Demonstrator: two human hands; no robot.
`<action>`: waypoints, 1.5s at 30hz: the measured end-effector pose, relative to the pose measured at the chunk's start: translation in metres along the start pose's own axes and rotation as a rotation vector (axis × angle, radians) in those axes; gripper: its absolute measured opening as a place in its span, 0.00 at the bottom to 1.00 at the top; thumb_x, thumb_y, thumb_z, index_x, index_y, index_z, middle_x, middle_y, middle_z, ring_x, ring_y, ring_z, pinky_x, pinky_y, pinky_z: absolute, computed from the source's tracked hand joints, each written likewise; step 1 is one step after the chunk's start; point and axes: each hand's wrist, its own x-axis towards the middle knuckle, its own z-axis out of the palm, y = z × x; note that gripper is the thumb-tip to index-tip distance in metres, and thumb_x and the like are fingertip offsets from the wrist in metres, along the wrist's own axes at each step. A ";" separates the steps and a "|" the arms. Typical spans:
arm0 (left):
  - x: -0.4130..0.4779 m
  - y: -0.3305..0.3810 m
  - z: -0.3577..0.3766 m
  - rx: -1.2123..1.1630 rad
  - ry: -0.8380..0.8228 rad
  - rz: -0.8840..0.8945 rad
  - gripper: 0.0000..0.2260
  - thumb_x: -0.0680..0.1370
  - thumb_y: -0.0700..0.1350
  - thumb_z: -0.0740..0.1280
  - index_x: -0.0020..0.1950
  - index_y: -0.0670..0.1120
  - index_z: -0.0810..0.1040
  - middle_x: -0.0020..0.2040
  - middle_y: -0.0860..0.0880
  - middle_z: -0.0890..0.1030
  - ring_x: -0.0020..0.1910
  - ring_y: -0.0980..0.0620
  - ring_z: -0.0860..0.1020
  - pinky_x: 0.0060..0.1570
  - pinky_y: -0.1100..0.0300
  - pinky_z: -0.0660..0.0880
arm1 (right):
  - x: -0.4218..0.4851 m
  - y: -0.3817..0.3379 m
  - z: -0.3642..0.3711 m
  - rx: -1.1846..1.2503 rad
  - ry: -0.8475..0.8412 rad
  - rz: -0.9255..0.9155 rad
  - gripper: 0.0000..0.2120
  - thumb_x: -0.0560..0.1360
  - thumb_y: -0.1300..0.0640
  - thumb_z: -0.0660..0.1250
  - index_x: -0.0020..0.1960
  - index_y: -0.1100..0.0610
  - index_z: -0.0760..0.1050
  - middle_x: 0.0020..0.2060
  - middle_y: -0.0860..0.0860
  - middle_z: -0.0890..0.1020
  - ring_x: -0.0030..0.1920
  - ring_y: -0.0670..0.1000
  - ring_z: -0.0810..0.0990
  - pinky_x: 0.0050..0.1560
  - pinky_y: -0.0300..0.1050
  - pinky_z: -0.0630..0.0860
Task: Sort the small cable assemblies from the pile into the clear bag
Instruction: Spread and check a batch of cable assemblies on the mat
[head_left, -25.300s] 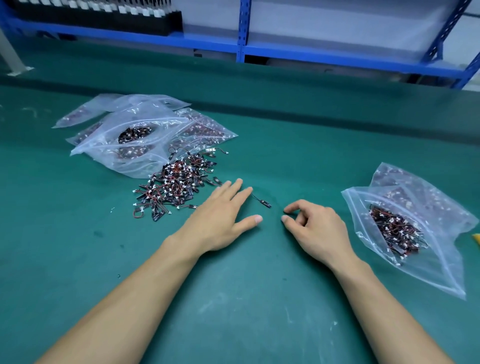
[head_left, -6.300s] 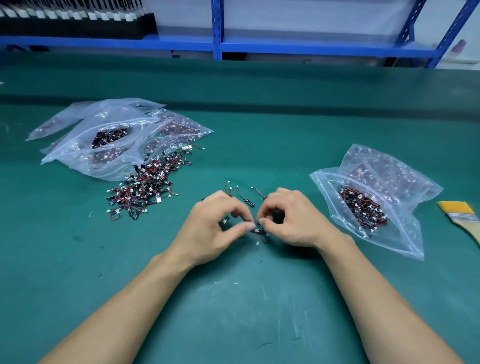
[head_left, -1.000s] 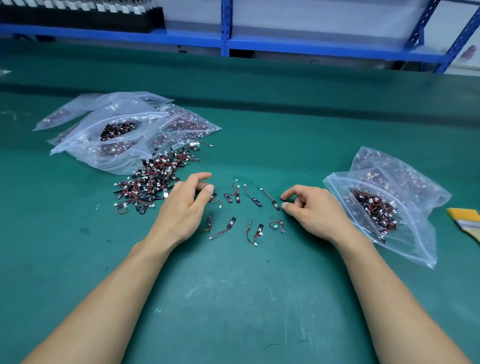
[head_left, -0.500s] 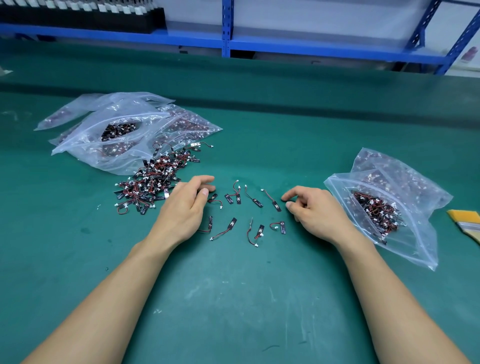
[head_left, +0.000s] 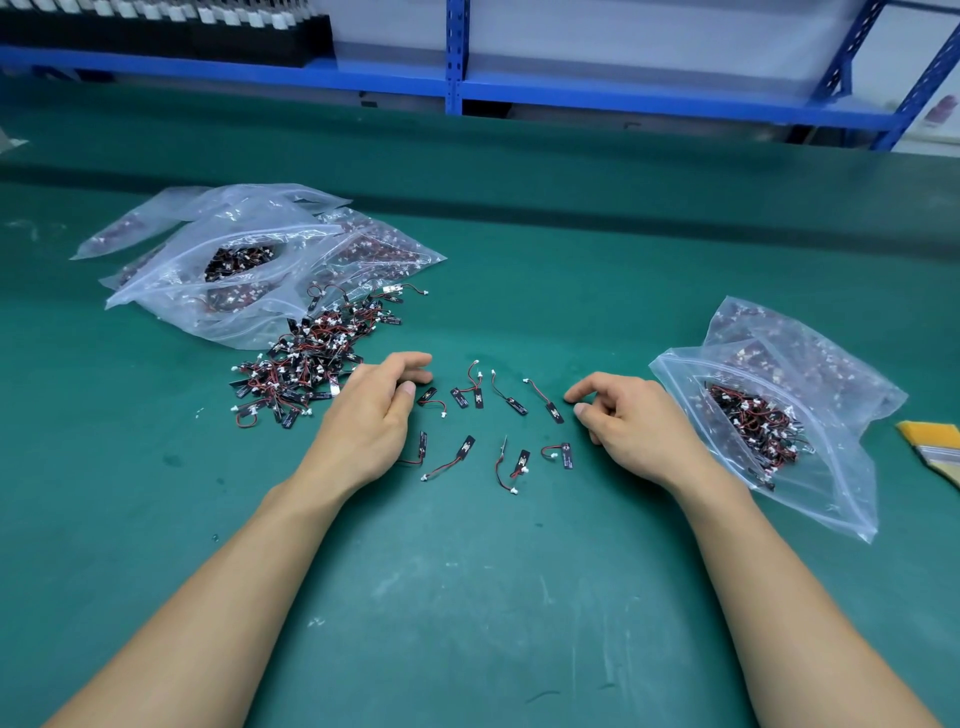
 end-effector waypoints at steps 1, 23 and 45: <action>0.000 0.000 0.000 0.003 0.001 0.004 0.16 0.84 0.40 0.56 0.69 0.53 0.72 0.57 0.61 0.80 0.57 0.60 0.67 0.54 0.69 0.61 | 0.000 0.000 0.000 0.000 0.000 0.001 0.07 0.78 0.54 0.64 0.49 0.43 0.77 0.31 0.39 0.80 0.35 0.41 0.77 0.42 0.47 0.77; -0.001 0.001 0.000 0.015 0.012 0.035 0.15 0.84 0.41 0.56 0.68 0.52 0.73 0.56 0.60 0.80 0.56 0.61 0.67 0.54 0.79 0.59 | 0.000 0.001 0.000 0.036 0.010 -0.001 0.05 0.77 0.54 0.67 0.48 0.44 0.78 0.30 0.44 0.81 0.36 0.45 0.78 0.43 0.49 0.78; -0.002 0.003 -0.001 0.003 0.000 0.024 0.15 0.84 0.41 0.55 0.68 0.52 0.73 0.57 0.60 0.80 0.57 0.60 0.68 0.55 0.66 0.62 | -0.008 0.002 -0.014 0.099 -0.191 -0.167 0.17 0.71 0.53 0.75 0.58 0.44 0.79 0.29 0.44 0.81 0.26 0.43 0.73 0.35 0.32 0.68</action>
